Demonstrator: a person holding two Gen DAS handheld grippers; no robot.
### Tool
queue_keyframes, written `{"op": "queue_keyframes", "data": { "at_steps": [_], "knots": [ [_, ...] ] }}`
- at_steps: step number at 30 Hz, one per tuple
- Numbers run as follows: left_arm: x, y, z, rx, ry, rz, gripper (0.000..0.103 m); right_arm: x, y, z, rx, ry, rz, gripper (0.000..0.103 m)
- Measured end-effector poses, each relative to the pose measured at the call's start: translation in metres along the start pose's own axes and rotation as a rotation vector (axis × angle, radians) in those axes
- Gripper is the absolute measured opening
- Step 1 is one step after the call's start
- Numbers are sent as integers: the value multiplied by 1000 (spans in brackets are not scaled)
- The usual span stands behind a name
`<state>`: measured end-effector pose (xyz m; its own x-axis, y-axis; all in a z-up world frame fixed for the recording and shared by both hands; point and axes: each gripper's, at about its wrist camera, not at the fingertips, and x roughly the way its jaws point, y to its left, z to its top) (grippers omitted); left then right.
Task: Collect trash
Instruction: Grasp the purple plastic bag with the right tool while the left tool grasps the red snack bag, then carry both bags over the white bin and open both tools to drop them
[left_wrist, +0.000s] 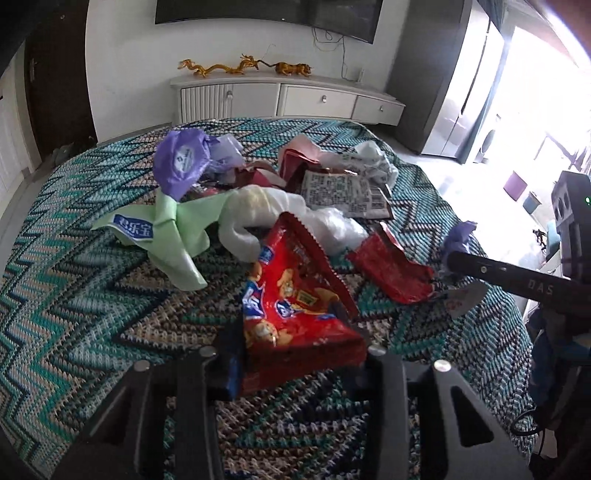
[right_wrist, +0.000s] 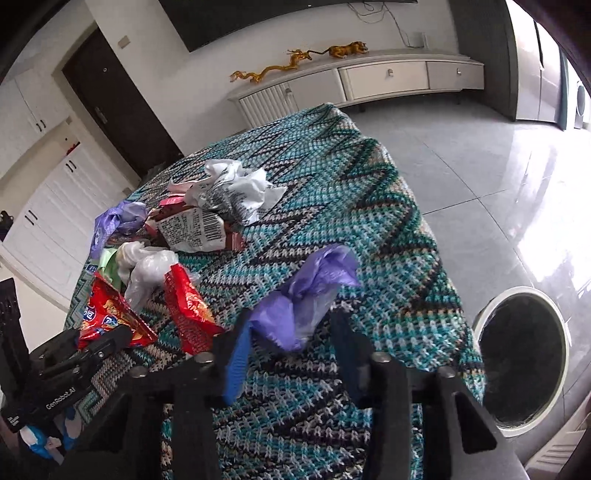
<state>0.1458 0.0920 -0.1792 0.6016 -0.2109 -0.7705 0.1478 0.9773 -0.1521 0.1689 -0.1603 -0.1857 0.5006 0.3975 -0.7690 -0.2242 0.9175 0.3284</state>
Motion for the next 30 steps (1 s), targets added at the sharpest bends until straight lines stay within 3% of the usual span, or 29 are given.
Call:
{"op": "queue_keyframes", "data": {
  "at_steps": [6, 12, 17, 25, 30],
  "knots": [
    [-28, -7, -6, 0, -50, -20, 27, -16, 7, -3, -31, -45, 18, 32],
    [-75, -25, 3, 12, -130, -37, 26, -67, 10, -10, -48, -116, 62, 32],
    [-96, -66, 22, 63, -158, -81, 25, -123, -8, -14, -42, -188, 52, 31],
    [-82, -189, 66, 218, -126, -201, 26, -204, -92, -20, 49, -300, -100, 32],
    [-44, -268, 83, 304, -70, -226, 26, -205, -155, -25, 119, -269, -168, 31]
  ]
}}
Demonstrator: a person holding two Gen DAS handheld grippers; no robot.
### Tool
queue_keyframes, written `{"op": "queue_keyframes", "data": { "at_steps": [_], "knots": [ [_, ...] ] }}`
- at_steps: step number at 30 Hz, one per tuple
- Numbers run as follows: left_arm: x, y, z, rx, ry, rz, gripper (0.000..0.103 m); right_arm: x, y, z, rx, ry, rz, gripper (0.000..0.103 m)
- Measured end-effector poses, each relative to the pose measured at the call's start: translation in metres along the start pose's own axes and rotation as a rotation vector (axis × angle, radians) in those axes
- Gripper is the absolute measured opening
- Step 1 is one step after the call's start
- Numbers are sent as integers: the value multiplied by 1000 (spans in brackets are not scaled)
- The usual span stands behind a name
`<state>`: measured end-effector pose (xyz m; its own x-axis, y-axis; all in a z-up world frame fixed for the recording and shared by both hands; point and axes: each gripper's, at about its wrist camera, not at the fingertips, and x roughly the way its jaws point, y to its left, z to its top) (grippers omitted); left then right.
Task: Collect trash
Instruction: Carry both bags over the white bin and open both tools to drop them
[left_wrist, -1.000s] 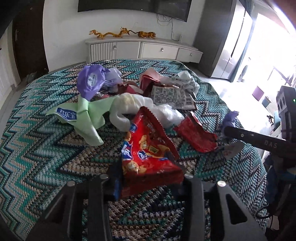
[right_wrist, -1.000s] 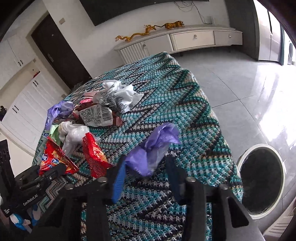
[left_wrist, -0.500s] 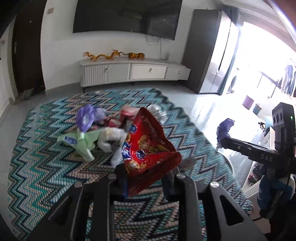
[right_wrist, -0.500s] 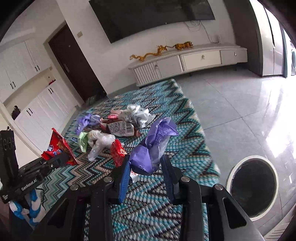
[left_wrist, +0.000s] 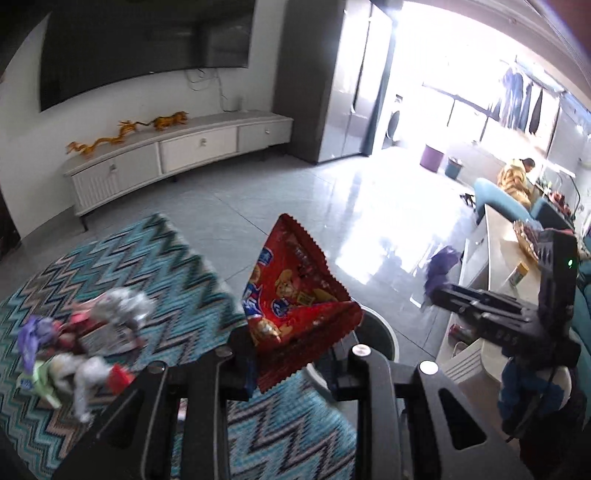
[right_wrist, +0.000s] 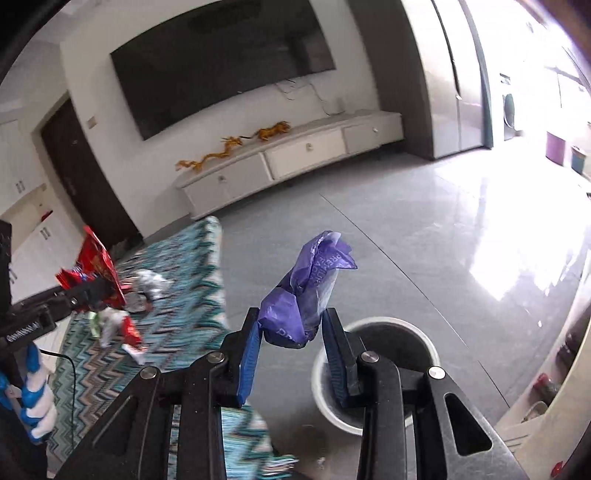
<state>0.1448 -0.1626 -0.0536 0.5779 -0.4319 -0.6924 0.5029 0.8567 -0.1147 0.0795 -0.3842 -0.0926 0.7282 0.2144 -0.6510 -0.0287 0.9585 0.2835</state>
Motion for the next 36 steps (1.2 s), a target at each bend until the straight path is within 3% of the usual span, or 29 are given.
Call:
{"op": "queue_keyframes", "data": {
  "at_steps": [8, 12, 14, 15, 18, 22, 28, 36],
  "knots": [
    [114, -54, 19, 46, 148, -14, 31, 69, -74, -21, 92, 128, -49, 32],
    [161, -67, 15, 35, 230, -73, 44, 104, -103, -35, 133, 196, -67, 34],
    [178, -75, 12, 22, 265, -112, 55, 115, -115, -41, 156, 221, -76, 41],
    [186, -79, 12, 22, 283, -127, 59, 121, -121, -45, 169, 234, -85, 52],
    [199, -84, 10, 19, 311, -162, 59, 127, -134, -53, 194, 253, -111, 56],
    [183, -78, 13, 1, 268, -164, 59, 116, -139, -57, 224, 246, -133, 56],
    [120, -52, 25, -15, 106, -65, 59, 79, -119, -40, 206, 149, -101, 56],
    [7, 5, 22, -63, -45, 31, 59, 9, -35, 3, 72, 8, -6, 56]
  ]
}}
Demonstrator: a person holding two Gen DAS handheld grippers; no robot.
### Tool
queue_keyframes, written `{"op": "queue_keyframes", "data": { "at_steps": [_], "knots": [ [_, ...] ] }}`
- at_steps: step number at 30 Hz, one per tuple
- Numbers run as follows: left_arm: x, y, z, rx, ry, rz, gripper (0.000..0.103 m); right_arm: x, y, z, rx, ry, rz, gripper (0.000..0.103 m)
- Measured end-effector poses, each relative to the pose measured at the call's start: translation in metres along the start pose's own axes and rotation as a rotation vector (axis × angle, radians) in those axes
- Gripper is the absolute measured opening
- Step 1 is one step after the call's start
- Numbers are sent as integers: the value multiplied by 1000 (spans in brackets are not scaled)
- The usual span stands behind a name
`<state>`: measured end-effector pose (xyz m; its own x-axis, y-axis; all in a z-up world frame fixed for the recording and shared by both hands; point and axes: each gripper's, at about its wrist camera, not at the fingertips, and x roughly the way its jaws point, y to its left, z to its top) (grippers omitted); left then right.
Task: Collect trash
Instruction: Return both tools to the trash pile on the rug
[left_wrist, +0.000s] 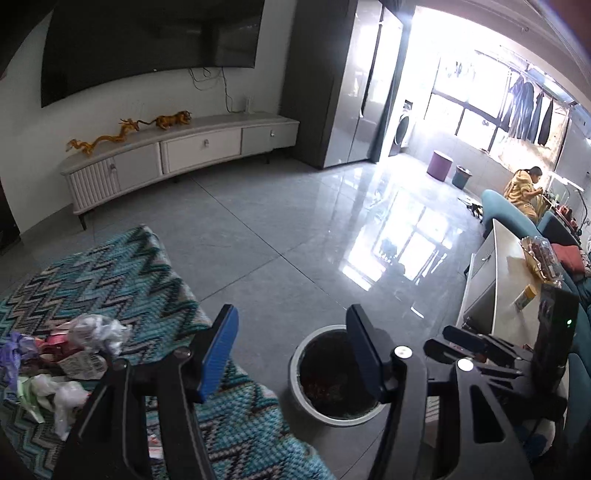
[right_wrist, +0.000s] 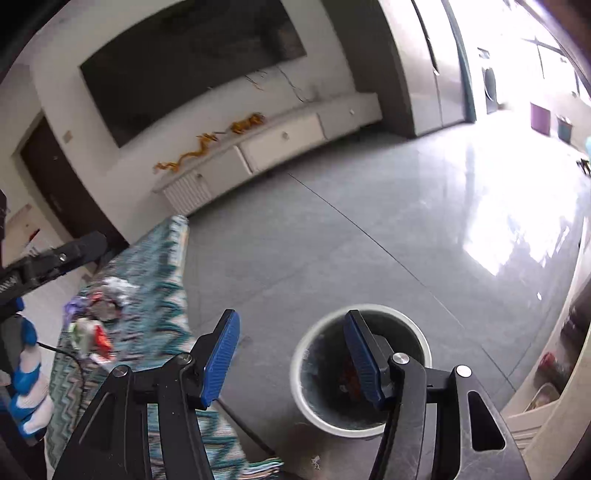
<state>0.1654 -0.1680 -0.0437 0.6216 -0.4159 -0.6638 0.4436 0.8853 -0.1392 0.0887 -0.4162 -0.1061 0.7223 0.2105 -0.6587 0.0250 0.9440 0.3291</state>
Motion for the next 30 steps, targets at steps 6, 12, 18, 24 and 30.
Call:
{"op": "queue_keyframes", "data": {
  "at_steps": [6, 12, 18, 24, 30],
  "knots": [
    [-105, 78, -19, -41, -117, 107, 59, -52, 65, 7, -99, -79, 81, 56],
    [-186, 156, -35, -125, -200, 245, 59, -80, 129, 11, -184, -105, 158, 56],
    [-242, 215, -42, -194, -260, 350, 59, -87, 195, 26, -264, -107, 233, 56],
    [-243, 249, -57, -269, -259, 368, 59, -59, 240, 35, -307, -75, 281, 59],
    [-195, 278, -74, -305, -180, 319, 59, -7, 271, 27, -341, 15, 311, 59]
  ]
}}
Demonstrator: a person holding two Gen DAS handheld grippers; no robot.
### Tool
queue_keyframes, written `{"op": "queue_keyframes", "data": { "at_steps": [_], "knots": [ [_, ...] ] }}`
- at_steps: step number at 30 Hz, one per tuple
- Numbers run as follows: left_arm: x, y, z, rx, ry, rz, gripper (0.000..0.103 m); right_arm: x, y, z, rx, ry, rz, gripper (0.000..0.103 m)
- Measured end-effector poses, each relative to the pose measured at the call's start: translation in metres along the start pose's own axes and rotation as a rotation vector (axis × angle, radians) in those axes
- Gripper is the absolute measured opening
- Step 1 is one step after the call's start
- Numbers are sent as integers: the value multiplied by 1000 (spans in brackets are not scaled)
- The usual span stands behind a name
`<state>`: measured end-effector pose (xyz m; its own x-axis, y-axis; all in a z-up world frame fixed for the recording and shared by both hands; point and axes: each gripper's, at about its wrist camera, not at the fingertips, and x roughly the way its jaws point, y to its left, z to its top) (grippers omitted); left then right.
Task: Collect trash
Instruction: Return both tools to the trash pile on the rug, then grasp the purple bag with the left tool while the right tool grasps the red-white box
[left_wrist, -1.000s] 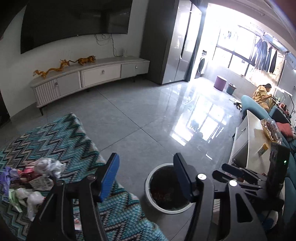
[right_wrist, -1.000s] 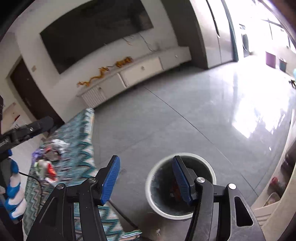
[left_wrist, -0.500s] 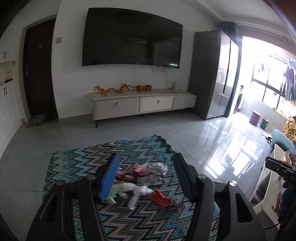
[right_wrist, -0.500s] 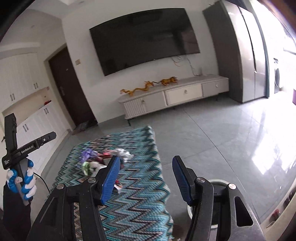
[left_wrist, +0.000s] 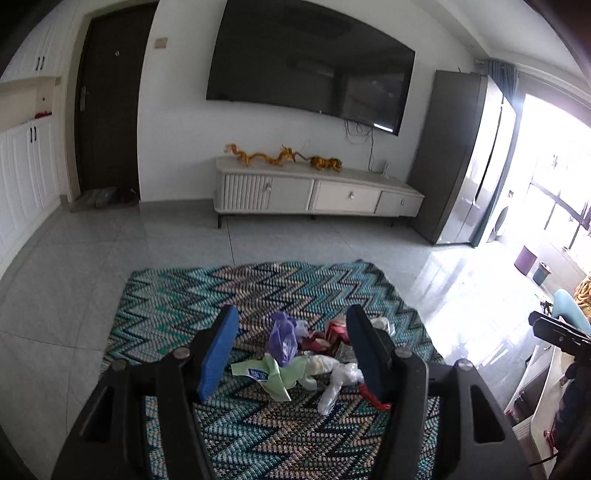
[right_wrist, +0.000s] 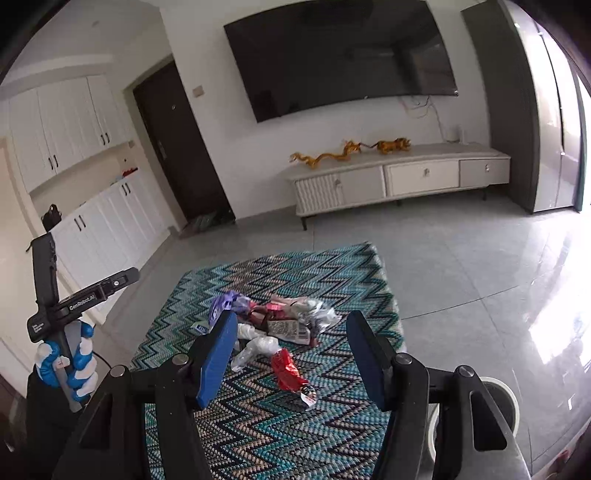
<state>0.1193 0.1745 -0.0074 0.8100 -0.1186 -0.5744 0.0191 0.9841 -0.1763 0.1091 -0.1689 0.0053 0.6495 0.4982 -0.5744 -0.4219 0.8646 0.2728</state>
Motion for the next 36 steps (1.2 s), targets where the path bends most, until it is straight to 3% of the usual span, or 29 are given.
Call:
{"op": "queue_keyframes", "data": {
  "at_steps": [10, 17, 23, 24, 28, 29, 31, 36],
  "knots": [
    [110, 3, -24, 33, 175, -18, 59, 147, 19, -5, -75, 175, 101, 59],
    [172, 10, -32, 60, 260, -14, 59, 231, 32, -8, -288, 263, 83, 59],
    [199, 19, -37, 40, 292, -41, 58, 276, 38, -11, -437, 332, 91, 59],
    [201, 20, -37, 36, 292, -40, 58, 283, 38, -11, -452, 344, 88, 59],
    [210, 23, -38, 22, 310, -55, 39, 309, 33, -16, -488, 399, 64, 59],
    [212, 24, -39, 19, 312, -54, 37, 313, 31, -16, -487, 410, 63, 56],
    [214, 24, -39, 11, 311, -50, 32, 319, 26, -14, -483, 420, 56, 31],
    [210, 28, -35, -31, 277, -57, 27, 316, 15, -5, -429, 370, 66, 10]
  ]
}}
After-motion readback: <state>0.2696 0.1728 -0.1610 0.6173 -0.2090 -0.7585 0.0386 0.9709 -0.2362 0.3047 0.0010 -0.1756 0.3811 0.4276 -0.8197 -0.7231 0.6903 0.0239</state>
